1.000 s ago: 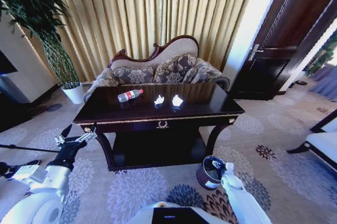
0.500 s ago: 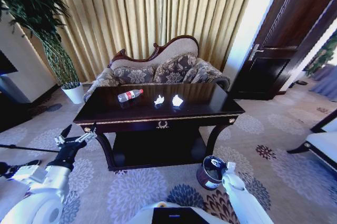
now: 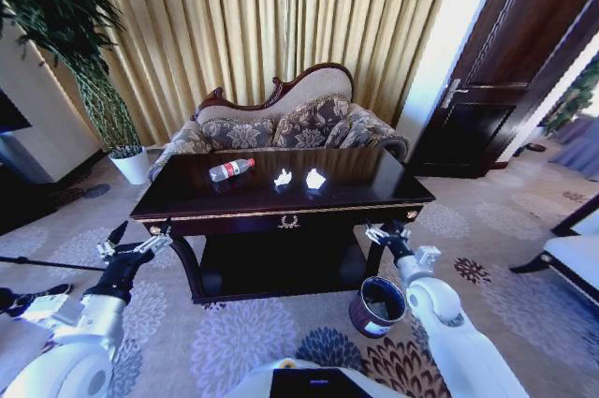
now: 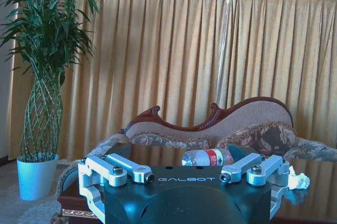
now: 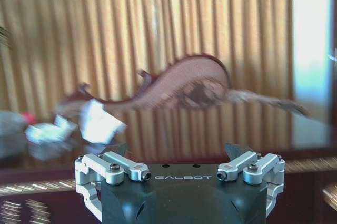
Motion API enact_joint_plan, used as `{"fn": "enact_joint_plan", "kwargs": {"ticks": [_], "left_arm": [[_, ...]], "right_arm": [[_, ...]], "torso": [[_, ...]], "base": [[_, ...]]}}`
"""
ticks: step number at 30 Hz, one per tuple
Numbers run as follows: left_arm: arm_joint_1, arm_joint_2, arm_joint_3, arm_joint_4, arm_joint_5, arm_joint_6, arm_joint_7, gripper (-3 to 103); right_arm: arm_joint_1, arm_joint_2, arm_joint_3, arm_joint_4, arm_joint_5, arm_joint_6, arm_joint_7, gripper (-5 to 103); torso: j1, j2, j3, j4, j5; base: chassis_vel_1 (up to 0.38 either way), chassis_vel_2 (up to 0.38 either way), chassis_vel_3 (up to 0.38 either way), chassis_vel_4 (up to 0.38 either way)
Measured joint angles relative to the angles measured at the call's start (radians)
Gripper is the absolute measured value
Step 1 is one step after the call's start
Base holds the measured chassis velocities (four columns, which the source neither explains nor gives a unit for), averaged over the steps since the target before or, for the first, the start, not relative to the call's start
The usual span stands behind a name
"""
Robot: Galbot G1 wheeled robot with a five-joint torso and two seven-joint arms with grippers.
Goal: Move to the front of the table and place the trash on the table into the trash bin.
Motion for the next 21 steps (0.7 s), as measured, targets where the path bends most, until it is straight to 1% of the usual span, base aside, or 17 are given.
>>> {"fn": "enact_joint_plan", "kwargs": {"ticks": [2,3,5,10,15,21], "left_arm": [[-0.001,-0.001,0.000,0.000,0.000,0.000,0.000,100],[-0.004,-0.004,0.001,0.000,0.000,0.000,0.000,100],[-0.004,-0.004,0.001,0.000,0.000,0.000,0.000,100],[-0.003,-0.007,0.000,0.000,0.000,0.000,0.000,100],[-0.003,-0.007,0.000,0.000,0.000,0.000,0.000,100],[-0.003,-0.006,0.000,0.000,0.000,0.000,0.000,100]], "right_arm": [[-0.015,0.000,-0.002,0.034,0.000,-0.009,0.002,100],[-0.046,0.000,-0.005,0.107,-0.001,-0.024,0.006,100],[-0.055,0.001,-0.005,0.130,-0.002,-0.028,0.008,100],[-0.116,0.007,0.000,0.267,-0.014,-0.057,0.011,100],[-0.121,0.018,-0.007,0.298,-0.038,-0.067,0.015,100],[-0.111,0.029,-0.017,0.282,-0.075,-0.068,0.015,100]], "torso": [[0.000,0.000,0.000,-0.0001,0.0000],[0.000,0.000,0.000,-0.0001,0.0000],[0.000,0.000,0.000,-0.0001,0.0000],[0.000,0.000,0.000,0.0000,0.0000],[0.000,0.000,0.000,0.0000,0.0001],[0.000,0.000,0.000,0.0000,0.0001]], "base": [[0.000,0.000,0.000,0.000],[0.000,0.000,0.000,0.000],[0.000,0.000,0.000,0.000],[0.000,0.000,0.000,0.000],[0.000,0.000,0.000,0.000],[0.000,0.000,0.000,0.000]]}}
